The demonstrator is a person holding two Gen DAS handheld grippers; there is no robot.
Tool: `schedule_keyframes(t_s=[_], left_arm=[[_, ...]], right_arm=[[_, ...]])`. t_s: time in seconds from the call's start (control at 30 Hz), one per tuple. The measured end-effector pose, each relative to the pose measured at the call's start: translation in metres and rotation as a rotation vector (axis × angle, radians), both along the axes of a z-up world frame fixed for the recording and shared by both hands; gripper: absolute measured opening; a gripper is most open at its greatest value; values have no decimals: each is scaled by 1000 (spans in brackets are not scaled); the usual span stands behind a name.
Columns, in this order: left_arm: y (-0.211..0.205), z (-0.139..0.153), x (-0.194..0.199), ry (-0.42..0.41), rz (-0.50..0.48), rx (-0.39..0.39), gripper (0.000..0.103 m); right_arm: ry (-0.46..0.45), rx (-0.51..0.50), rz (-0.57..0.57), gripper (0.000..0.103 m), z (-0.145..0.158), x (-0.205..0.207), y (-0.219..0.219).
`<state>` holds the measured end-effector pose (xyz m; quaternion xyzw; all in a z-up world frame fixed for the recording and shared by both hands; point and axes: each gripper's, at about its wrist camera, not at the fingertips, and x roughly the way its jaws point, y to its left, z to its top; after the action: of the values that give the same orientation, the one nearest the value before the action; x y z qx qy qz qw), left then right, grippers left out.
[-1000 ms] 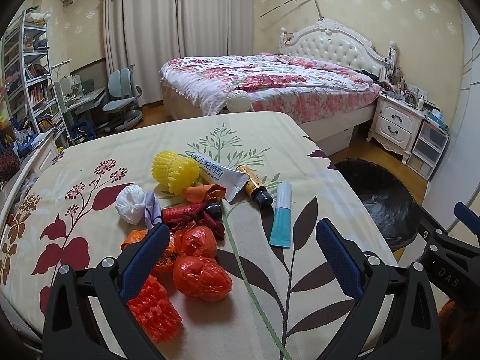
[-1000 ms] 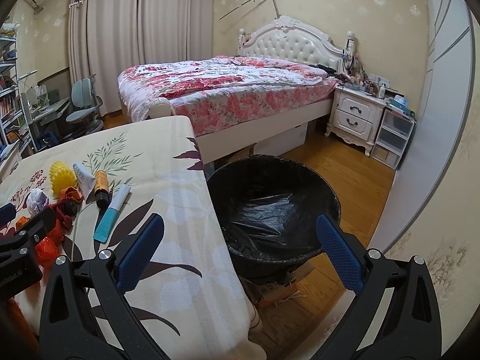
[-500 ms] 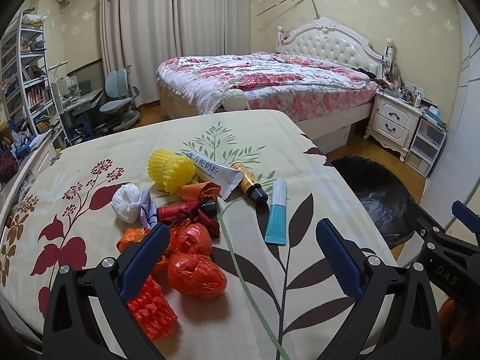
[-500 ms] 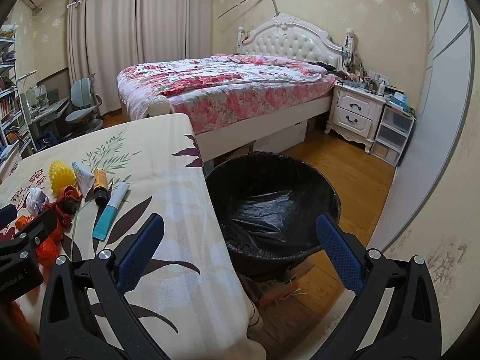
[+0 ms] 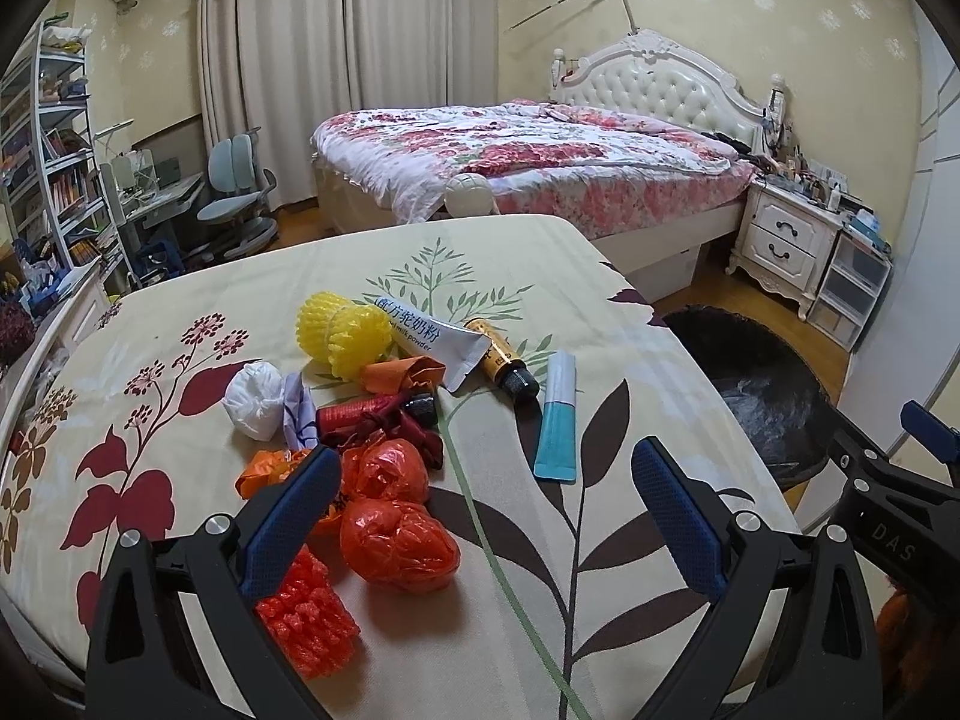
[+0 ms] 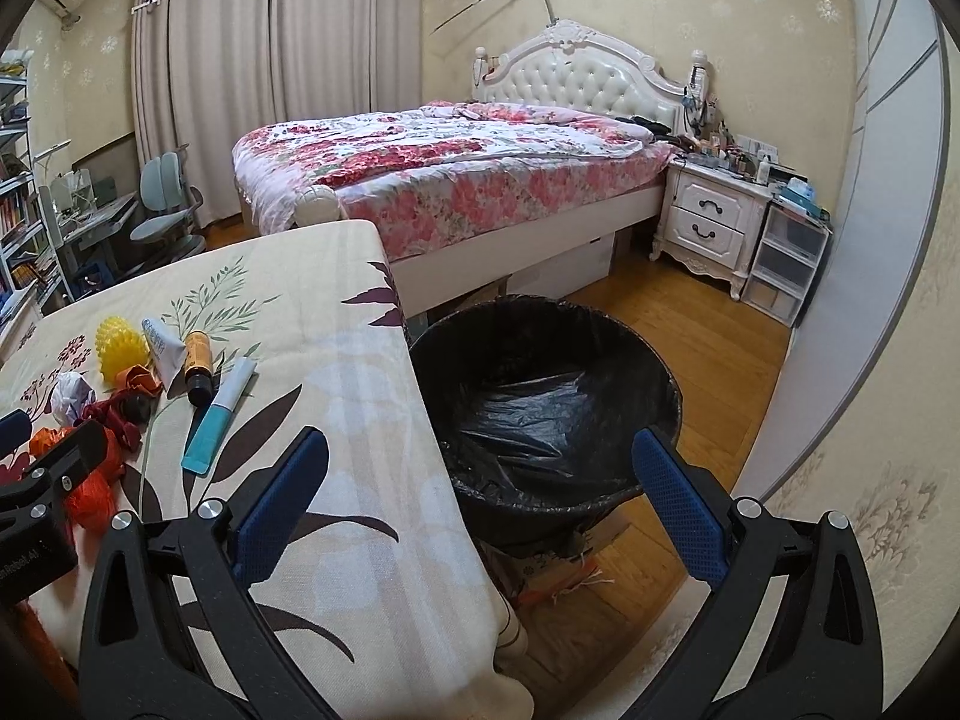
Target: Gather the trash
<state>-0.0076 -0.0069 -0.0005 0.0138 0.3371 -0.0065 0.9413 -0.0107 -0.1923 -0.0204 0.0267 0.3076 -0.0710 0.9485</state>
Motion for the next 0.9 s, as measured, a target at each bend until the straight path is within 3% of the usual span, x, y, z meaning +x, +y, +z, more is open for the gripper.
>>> schedule_keyframes(t_s=[0.9], left_arm=[[25, -3, 0, 17, 32, -6, 91]], right_arm=[[29, 10, 43, 99, -3, 6, 15]])
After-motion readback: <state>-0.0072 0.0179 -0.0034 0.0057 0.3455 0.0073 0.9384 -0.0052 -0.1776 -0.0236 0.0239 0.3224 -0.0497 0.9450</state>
